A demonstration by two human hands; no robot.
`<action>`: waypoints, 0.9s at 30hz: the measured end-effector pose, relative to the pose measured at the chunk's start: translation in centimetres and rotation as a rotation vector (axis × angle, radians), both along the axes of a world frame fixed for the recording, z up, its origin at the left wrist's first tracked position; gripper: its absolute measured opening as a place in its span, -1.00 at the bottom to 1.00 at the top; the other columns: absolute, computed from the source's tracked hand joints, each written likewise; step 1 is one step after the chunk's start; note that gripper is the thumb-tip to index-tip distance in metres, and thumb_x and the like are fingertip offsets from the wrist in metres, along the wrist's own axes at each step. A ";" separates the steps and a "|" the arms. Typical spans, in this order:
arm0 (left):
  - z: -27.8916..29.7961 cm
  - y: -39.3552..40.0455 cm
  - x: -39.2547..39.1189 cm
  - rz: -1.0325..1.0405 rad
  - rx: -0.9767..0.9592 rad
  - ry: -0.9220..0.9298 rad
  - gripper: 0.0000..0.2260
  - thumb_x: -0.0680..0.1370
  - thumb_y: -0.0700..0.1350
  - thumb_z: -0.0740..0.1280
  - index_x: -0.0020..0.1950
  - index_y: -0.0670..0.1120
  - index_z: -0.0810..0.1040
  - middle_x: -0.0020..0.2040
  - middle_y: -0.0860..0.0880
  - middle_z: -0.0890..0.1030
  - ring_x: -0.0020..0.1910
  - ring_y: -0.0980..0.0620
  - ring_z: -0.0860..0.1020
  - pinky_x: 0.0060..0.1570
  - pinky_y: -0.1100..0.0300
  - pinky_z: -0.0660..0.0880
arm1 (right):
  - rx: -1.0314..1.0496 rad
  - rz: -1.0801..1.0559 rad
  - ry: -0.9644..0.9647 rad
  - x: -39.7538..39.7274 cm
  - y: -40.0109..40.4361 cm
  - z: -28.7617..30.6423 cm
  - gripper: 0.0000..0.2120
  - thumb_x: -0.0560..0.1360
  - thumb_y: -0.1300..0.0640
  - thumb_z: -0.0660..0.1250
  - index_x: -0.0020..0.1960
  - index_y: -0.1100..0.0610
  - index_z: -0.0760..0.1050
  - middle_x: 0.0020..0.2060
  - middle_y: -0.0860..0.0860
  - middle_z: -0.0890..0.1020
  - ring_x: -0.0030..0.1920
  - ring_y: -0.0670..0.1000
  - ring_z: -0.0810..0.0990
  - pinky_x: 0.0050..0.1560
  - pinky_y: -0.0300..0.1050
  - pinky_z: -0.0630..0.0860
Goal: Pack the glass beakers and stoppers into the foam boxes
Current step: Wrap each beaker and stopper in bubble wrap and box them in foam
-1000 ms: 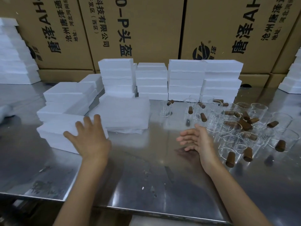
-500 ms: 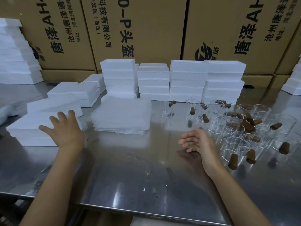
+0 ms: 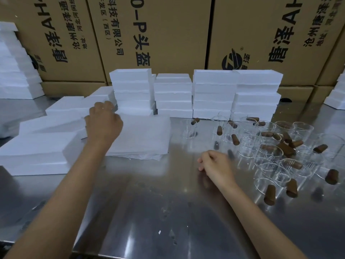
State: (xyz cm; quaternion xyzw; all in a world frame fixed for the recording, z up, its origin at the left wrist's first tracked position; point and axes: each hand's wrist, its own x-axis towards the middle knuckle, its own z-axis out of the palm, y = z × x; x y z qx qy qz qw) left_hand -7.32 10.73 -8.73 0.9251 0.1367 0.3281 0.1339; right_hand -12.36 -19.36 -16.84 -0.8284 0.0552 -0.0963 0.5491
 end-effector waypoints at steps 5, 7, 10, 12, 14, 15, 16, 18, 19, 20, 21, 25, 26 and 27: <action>0.5 -0.4 8.8 -0.230 -0.144 0.317 -0.67 0.64 -0.08 0.20 0.39 -0.14 0.43 0.38 -0.19 0.46 0.32 -0.22 0.43 0.32 -0.04 0.37 | -0.244 -0.058 -0.030 2.7 1.0 -0.4 -0.72 0.46 -0.02 0.18 -0.30 0.03 0.58 -0.45 -0.12 0.63 -0.42 -0.15 0.58 -0.34 -0.20 0.48; 0.0 -0.6 11.8 -0.238 -0.114 0.439 -0.64 0.64 -0.01 0.22 0.39 -0.13 0.42 0.39 -0.17 0.45 0.32 -0.19 0.44 0.30 -0.01 0.41 | -0.170 -0.054 -0.022 3.7 0.9 -0.6 -0.71 0.46 -0.03 0.19 -0.31 0.06 0.57 -0.45 -0.06 0.64 -0.41 -0.09 0.59 -0.30 -0.14 0.56; -0.9 -0.7 15.4 -0.173 -0.066 0.570 -0.45 0.57 0.20 0.28 0.44 -0.10 0.34 0.44 -0.14 0.40 0.37 -0.19 0.40 0.32 -0.03 0.38 | -0.021 -0.045 -0.024 4.6 0.6 -0.8 -0.68 0.45 -0.02 0.20 -0.30 0.19 0.54 -0.44 0.08 0.63 -0.37 0.14 0.61 -0.27 0.04 0.59; -1.5 -0.8 17.5 -0.157 -0.075 0.620 -0.27 0.47 0.32 0.36 0.47 -0.09 0.29 0.47 -0.14 0.35 0.43 -0.21 0.34 0.39 -0.11 0.32 | 0.013 -0.037 -0.039 5.0 0.5 -1.0 -0.68 0.44 0.01 0.21 -0.29 0.25 0.51 -0.42 0.19 0.60 -0.31 0.26 0.59 -0.24 0.16 0.59; -2.1 -1.2 19.2 -0.114 -0.077 0.699 -0.10 0.39 0.37 0.39 0.55 -0.08 0.16 0.55 -0.19 0.21 0.51 -0.28 0.21 0.45 -0.19 0.20 | 0.029 -0.027 -0.053 5.2 0.5 -1.1 -0.70 0.45 0.05 0.23 -0.30 0.28 0.50 -0.41 0.23 0.58 -0.27 0.30 0.58 -0.20 0.22 0.59; -2.4 -1.6 19.7 -0.067 -0.066 0.743 -0.04 0.39 0.38 0.39 0.59 -0.08 0.08 0.58 -0.23 0.11 0.54 -0.31 0.11 0.48 -0.24 0.12 | 0.031 -0.026 -0.053 5.3 0.5 -1.1 -0.70 0.46 0.07 0.24 -0.30 0.28 0.50 -0.43 0.21 0.58 -0.27 0.29 0.58 -0.19 0.21 0.59; -2.7 -1.8 20.2 -0.024 -0.059 0.777 -0.01 0.40 0.37 0.40 0.60 -0.08 0.01 0.59 -0.26 0.04 0.55 -0.33 0.04 0.48 -0.26 0.07 | 0.032 -0.026 -0.052 5.3 0.5 -1.1 -0.71 0.46 0.08 0.25 -0.30 0.27 0.50 -0.44 0.19 0.59 -0.29 0.27 0.59 -0.19 0.18 0.60; -3.1 -2.0 20.9 0.011 -0.040 0.799 -0.01 0.41 0.35 0.41 0.60 -0.10 0.01 0.58 -0.25 0.11 0.54 -0.32 0.11 0.46 -0.28 0.11 | 0.041 -0.025 -0.044 5.4 0.4 -1.1 -0.71 0.47 0.08 0.24 -0.29 0.27 0.50 -0.43 0.19 0.60 -0.33 0.25 0.57 -0.26 0.12 0.58; -3.2 -1.9 21.1 0.011 -0.019 0.794 -0.05 0.41 0.35 0.40 0.59 -0.10 0.06 0.55 -0.22 0.20 0.51 -0.31 0.20 0.44 -0.27 0.17 | 0.052 -0.021 -0.032 5.4 0.4 -1.2 -0.71 0.47 0.07 0.24 -0.28 0.27 0.51 -0.42 0.19 0.60 -0.37 0.21 0.55 -0.32 0.06 0.53; -3.2 -1.7 21.1 0.007 0.001 0.785 -0.09 0.41 0.35 0.39 0.57 -0.10 0.13 0.52 -0.20 0.27 0.47 -0.29 0.27 0.41 -0.25 0.23 | 0.067 -0.016 -0.019 5.4 0.3 -1.2 -0.71 0.46 0.06 0.24 -0.27 0.26 0.50 -0.42 0.19 0.60 -0.41 0.15 0.52 -0.36 0.00 0.47; -3.1 -1.4 21.0 -0.004 0.022 0.774 -0.14 0.42 0.34 0.39 0.54 -0.11 0.19 0.49 -0.18 0.33 0.44 -0.27 0.32 0.39 -0.22 0.28 | 0.082 -0.012 -0.008 5.4 0.3 -1.2 -0.71 0.46 0.05 0.24 -0.27 0.26 0.50 -0.42 0.18 0.60 -0.44 0.08 0.49 -0.36 -0.05 0.42; -1.9 -0.6 19.9 -0.103 0.149 0.652 -0.32 0.44 0.28 0.41 0.38 -0.14 0.41 0.33 -0.16 0.50 0.28 -0.20 0.47 0.20 0.02 0.43 | 0.118 0.004 -0.002 5.2 0.2 -1.1 -0.73 0.46 0.07 0.24 -0.28 0.25 0.51 -0.47 0.13 0.61 -0.50 -0.04 0.48 -0.40 -0.16 0.39; -1.5 -0.4 19.5 -0.126 0.158 0.626 -0.31 0.43 0.29 0.41 0.37 -0.13 0.43 0.32 -0.15 0.50 0.27 -0.19 0.47 0.12 0.08 0.41 | 0.127 0.008 -0.003 5.1 0.2 -1.1 -0.74 0.46 0.07 0.24 -0.29 0.24 0.51 -0.48 0.11 0.61 -0.52 -0.06 0.48 -0.41 -0.18 0.38; -1.0 -0.3 19.0 -0.144 0.157 0.612 -0.30 0.42 0.30 0.42 0.39 -0.11 0.43 0.33 -0.14 0.50 0.28 -0.18 0.47 0.06 0.09 0.37 | 0.136 0.010 -0.005 5.1 0.2 -1.1 -0.75 0.46 0.08 0.24 -0.29 0.22 0.52 -0.49 0.09 0.61 -0.53 -0.08 0.48 -0.42 -0.20 0.37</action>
